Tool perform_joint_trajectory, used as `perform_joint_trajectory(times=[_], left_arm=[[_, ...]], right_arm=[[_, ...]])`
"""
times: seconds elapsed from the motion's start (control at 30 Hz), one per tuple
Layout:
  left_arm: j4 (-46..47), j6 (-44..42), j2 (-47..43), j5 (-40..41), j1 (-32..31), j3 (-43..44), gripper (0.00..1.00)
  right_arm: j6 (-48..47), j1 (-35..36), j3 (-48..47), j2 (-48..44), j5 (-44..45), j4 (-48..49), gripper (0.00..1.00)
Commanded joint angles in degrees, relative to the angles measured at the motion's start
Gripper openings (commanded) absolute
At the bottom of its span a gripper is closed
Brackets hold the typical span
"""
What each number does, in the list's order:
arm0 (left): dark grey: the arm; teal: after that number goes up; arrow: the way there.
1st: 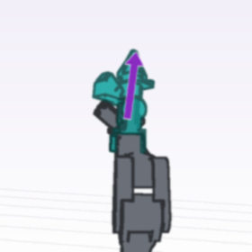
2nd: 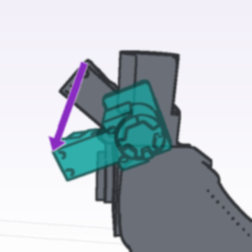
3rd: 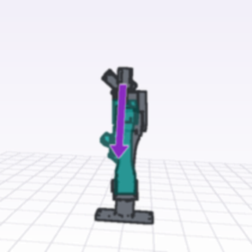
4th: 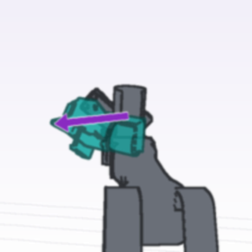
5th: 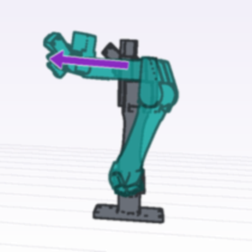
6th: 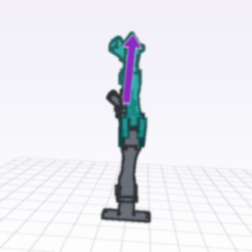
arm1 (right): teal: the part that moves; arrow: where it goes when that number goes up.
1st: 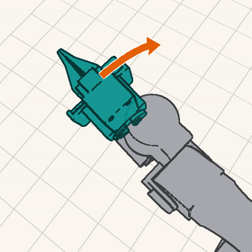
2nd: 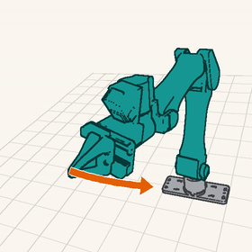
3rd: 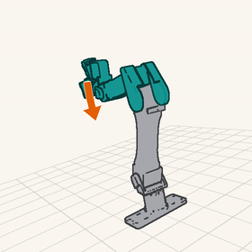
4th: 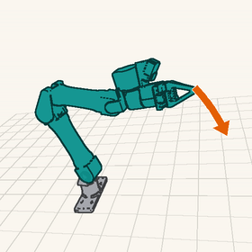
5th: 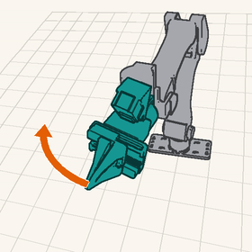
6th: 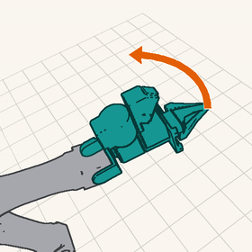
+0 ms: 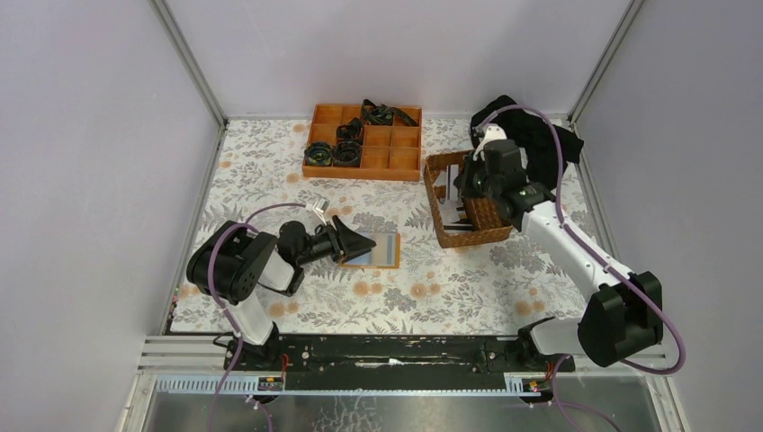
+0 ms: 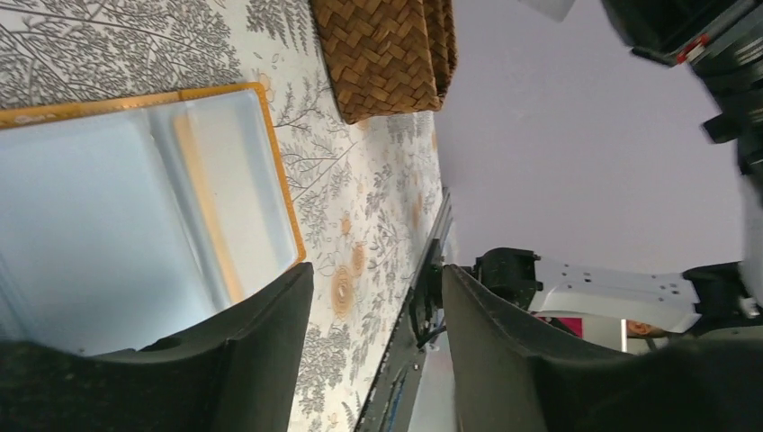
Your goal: Take the credit cards out of the card holder
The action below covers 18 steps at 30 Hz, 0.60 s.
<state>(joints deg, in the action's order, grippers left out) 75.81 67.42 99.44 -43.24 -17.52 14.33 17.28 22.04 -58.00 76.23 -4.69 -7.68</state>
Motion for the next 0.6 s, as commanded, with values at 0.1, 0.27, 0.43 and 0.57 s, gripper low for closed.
perform_joint_trajectory(times=[0.1,0.27,0.43,0.57], left_arm=[[-9.18,-5.78,-2.84,-0.23,0.45,2.45,0.65],[-10.37,-6.4,-2.58,-1.0,0.49,2.76,0.65],[-9.69,-6.0,-1.5,-1.46,0.47,2.9,0.65],[-9.39,-5.76,-0.5,-1.81,0.47,3.02,0.65]], right_arm=[[-8.81,-0.88,-12.21,8.22,11.66,-17.61,0.0],[-9.72,-0.88,-13.49,13.86,7.5,-18.69,0.0],[-9.57,-0.91,-13.19,16.69,4.19,-18.11,0.0],[-9.14,-0.6,-12.67,18.06,1.98,-16.5,0.0]])
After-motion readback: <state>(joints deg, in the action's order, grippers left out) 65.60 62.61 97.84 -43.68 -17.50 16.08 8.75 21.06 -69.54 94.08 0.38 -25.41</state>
